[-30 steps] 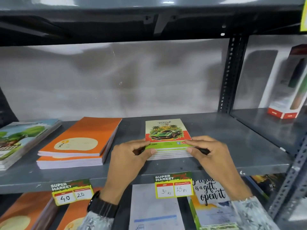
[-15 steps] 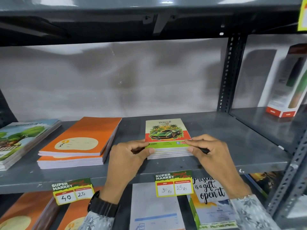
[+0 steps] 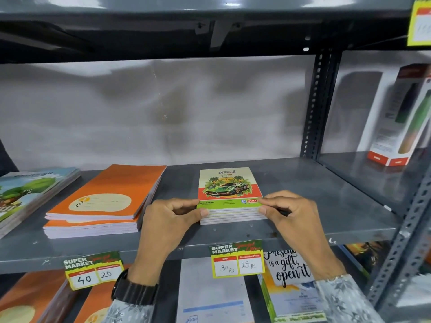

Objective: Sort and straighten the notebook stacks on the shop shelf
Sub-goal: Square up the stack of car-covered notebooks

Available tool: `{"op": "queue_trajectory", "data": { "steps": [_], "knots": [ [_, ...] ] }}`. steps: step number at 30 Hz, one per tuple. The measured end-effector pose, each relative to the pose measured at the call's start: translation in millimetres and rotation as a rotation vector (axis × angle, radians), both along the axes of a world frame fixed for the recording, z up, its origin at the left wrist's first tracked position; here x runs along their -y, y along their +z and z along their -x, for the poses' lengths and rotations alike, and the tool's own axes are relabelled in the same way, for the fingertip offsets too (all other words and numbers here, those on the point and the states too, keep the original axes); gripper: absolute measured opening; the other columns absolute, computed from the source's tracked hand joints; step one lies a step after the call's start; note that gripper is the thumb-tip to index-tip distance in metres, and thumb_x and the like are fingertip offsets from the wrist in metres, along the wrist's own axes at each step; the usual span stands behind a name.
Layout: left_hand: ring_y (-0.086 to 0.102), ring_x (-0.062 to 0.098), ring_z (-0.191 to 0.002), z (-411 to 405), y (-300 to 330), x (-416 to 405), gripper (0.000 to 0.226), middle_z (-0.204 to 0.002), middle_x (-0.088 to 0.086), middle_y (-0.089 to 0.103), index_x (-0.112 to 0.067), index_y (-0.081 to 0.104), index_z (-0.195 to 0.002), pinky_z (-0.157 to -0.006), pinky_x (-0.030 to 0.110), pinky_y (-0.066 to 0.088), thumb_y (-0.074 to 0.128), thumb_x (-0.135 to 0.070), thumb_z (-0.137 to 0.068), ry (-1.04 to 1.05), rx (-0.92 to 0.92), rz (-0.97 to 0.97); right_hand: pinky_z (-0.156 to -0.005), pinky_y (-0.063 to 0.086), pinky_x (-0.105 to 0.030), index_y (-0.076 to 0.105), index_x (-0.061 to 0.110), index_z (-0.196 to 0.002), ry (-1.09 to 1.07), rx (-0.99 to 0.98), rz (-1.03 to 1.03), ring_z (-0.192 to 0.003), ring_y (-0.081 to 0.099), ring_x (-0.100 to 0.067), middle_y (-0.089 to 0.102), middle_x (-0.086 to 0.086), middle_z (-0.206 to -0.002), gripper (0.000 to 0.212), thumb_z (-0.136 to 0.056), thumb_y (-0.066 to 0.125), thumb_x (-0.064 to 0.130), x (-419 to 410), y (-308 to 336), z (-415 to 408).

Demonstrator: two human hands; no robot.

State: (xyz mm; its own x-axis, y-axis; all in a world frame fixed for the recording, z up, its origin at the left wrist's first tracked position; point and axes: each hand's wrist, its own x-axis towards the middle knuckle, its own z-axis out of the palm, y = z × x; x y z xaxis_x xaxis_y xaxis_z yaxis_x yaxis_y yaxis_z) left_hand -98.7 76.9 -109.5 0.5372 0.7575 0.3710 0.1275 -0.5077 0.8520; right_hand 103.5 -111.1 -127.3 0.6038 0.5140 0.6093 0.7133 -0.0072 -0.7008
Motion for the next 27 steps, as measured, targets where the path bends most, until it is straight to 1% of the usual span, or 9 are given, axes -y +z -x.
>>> {"op": "queue_trajectory", "data": {
  "steps": [3,8,12,14,17,21,23,27],
  "knots": [
    [0.075,-0.007,-0.08,0.6,0.4,0.1,0.029,-0.088,-0.019,0.081,-0.028,0.084,-0.099,-0.072,0.011,0.057,0.09,-0.031,-0.071,-0.013,0.008,0.001,-0.08,0.057,-0.012,0.085,0.019,-0.1,-0.004,0.027,0.0,-0.09,0.074,-0.002,0.078,0.014,-0.097,0.019,-0.082,0.084,0.012,-0.3,-1.1,-0.9],
    [0.077,-0.003,-0.081,1.9,1.4,-1.3,0.028,-0.085,-0.019,0.081,-0.024,0.083,-0.1,-0.075,0.016,0.061,0.09,-0.019,-0.073,-0.054,0.004,0.046,-0.08,0.058,-0.013,0.085,0.019,-0.101,-0.011,0.037,-0.002,-0.089,0.074,-0.001,0.079,0.015,-0.098,0.02,-0.082,0.083,0.012,-0.8,-2.7,-1.0],
    [0.075,-0.006,-0.081,1.8,0.2,0.8,0.027,-0.08,-0.027,0.078,-0.026,0.083,-0.097,-0.069,0.009,0.057,0.09,-0.023,-0.072,-0.025,0.009,0.022,-0.08,0.057,-0.013,0.085,0.018,-0.101,-0.011,0.033,-0.015,-0.089,0.074,0.0,0.079,0.014,-0.097,0.02,-0.083,0.083,0.01,-1.5,-2.0,-1.1],
    [0.075,-0.006,-0.079,1.9,-0.4,1.3,0.026,-0.082,-0.026,0.078,-0.026,0.084,-0.096,-0.068,0.008,0.056,0.09,-0.025,-0.071,-0.009,0.017,0.006,-0.079,0.057,-0.012,0.085,0.017,-0.1,-0.012,0.035,-0.022,-0.089,0.074,-0.001,0.079,0.013,-0.096,0.02,-0.083,0.082,0.008,-0.8,-1.5,0.0],
    [0.076,-0.005,-0.079,2.3,-0.2,2.8,0.026,-0.084,-0.024,0.079,-0.026,0.084,-0.096,-0.068,0.009,0.057,0.091,-0.027,-0.071,0.011,0.022,-0.014,-0.077,0.056,-0.011,0.085,0.016,-0.099,-0.017,0.039,-0.029,-0.088,0.074,-0.002,0.079,0.013,-0.095,0.019,-0.082,0.083,0.007,0.2,-0.8,1.5],
    [0.075,-0.007,-0.078,2.7,0.6,5.8,0.025,-0.081,-0.028,0.077,-0.027,0.084,-0.094,-0.067,0.011,0.057,0.091,-0.029,-0.071,0.017,0.01,-0.035,-0.078,0.059,-0.015,0.085,0.016,-0.1,-0.028,0.052,-0.01,-0.088,0.073,-0.002,0.079,0.012,-0.096,0.018,-0.083,0.083,0.01,0.4,-0.4,1.9],
    [0.075,-0.007,-0.078,2.4,1.3,6.5,0.024,-0.085,-0.024,0.079,-0.027,0.084,-0.093,-0.068,0.013,0.057,0.091,-0.03,-0.07,0.024,0.004,-0.058,-0.077,0.059,-0.015,0.085,0.017,-0.098,-0.033,0.05,0.0,-0.088,0.073,-0.002,0.079,0.011,-0.096,0.017,-0.082,0.083,0.011,0.3,-0.1,2.1],
    [0.075,-0.006,-0.077,3.1,1.0,5.7,0.024,-0.085,-0.021,0.079,-0.028,0.084,-0.092,-0.071,0.017,0.058,0.091,-0.033,-0.07,0.026,-0.01,-0.081,-0.078,0.061,-0.021,0.085,0.019,-0.095,-0.019,-0.011,0.016,-0.086,0.074,-0.004,0.078,0.013,-0.095,0.016,-0.082,0.084,0.01,0.7,2.7,0.7]
  ]
}}
